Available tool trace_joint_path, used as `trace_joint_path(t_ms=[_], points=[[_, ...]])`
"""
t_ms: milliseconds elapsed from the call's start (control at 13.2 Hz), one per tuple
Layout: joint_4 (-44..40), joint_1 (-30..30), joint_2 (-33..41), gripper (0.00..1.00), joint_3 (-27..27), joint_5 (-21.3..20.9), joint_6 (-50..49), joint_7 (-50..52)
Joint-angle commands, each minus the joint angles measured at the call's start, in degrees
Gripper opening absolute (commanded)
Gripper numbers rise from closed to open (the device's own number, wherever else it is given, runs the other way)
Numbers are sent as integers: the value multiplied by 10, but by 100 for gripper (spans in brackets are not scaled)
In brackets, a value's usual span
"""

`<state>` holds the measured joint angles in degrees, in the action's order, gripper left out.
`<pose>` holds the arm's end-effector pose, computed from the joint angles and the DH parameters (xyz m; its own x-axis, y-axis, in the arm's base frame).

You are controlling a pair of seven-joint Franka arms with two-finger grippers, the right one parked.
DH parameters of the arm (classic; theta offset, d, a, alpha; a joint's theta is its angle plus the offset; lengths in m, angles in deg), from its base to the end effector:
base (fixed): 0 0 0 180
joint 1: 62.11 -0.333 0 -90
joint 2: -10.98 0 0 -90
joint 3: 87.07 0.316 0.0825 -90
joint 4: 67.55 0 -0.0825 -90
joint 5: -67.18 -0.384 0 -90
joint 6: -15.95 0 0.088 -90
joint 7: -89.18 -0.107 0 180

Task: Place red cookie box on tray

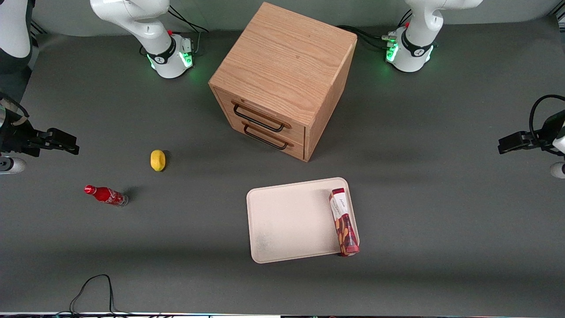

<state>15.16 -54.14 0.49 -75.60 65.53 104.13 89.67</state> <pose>0.6034 0.0292 0.5775 0.9941 0.0701 -0.0833 0.0647 -0.9957 -0.0656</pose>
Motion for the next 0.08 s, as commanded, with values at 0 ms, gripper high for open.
trace_joint_path(t_ms=[0], points=[[-10,12,3,100,17,-6,-14,8]])
